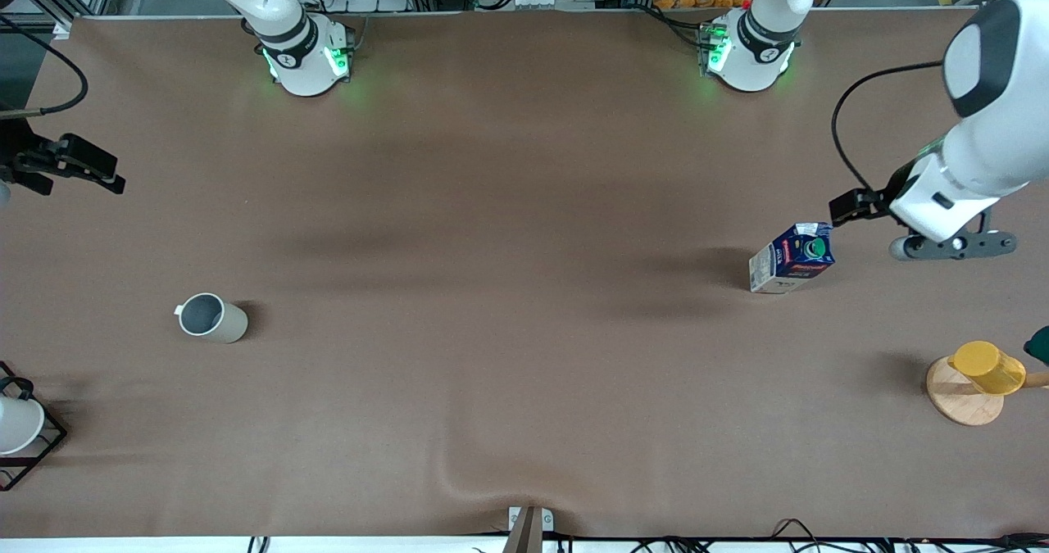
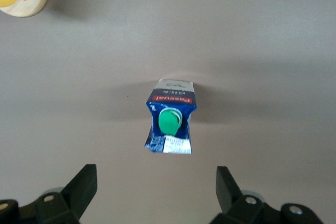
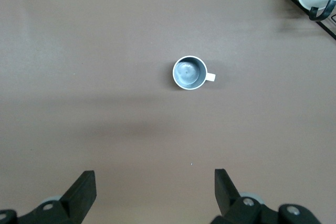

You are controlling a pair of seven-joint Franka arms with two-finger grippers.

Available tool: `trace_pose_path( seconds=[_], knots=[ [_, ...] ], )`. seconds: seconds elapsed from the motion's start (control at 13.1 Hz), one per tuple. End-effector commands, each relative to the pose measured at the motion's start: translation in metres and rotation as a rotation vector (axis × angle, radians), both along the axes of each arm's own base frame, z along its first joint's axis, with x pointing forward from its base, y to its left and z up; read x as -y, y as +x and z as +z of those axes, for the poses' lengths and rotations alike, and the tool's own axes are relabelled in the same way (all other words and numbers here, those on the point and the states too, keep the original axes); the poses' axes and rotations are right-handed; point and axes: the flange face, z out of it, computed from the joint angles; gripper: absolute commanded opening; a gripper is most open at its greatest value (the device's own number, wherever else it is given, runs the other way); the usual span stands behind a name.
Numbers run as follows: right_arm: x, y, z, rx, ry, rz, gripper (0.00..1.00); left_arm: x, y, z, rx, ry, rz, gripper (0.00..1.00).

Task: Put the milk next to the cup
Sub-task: 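Reach the left gripper down to the milk carton and grasp it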

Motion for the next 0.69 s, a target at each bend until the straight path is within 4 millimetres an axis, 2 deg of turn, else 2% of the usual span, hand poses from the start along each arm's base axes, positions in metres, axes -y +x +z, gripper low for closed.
trace_pose_path(
  seconds=[0.0,0.23,0.31,0.46,0.54,0.61],
  knots=[
    [-0.013,0.015,-0.01,0.006,0.011,0.008,1.0,0.004,-0.001,-0.039,0.02,-0.043,-0.011,1.0],
    [-0.009,0.032,-0.049,-0.063,0.008,0.006,1.0,0.004,0.005,-0.076,0.021,-0.047,-0.01,1.0],
    [-0.001,0.041,-0.071,-0.101,-0.009,0.0,1.0,0.002,0.007,-0.087,0.007,-0.048,-0.007,1.0],
    [0.017,0.052,-0.098,-0.136,-0.01,-0.03,1.0,-0.001,0.005,-0.104,0.003,-0.048,-0.002,1.0],
    [0.026,0.061,-0.117,-0.148,0.0,-0.045,1.0,0.0,0.005,-0.111,-0.006,-0.048,-0.003,1.0],
    [0.025,0.072,-0.141,-0.154,0.003,-0.045,1.0,0.001,0.004,-0.116,-0.018,-0.045,-0.01,1.0]
  ],
)
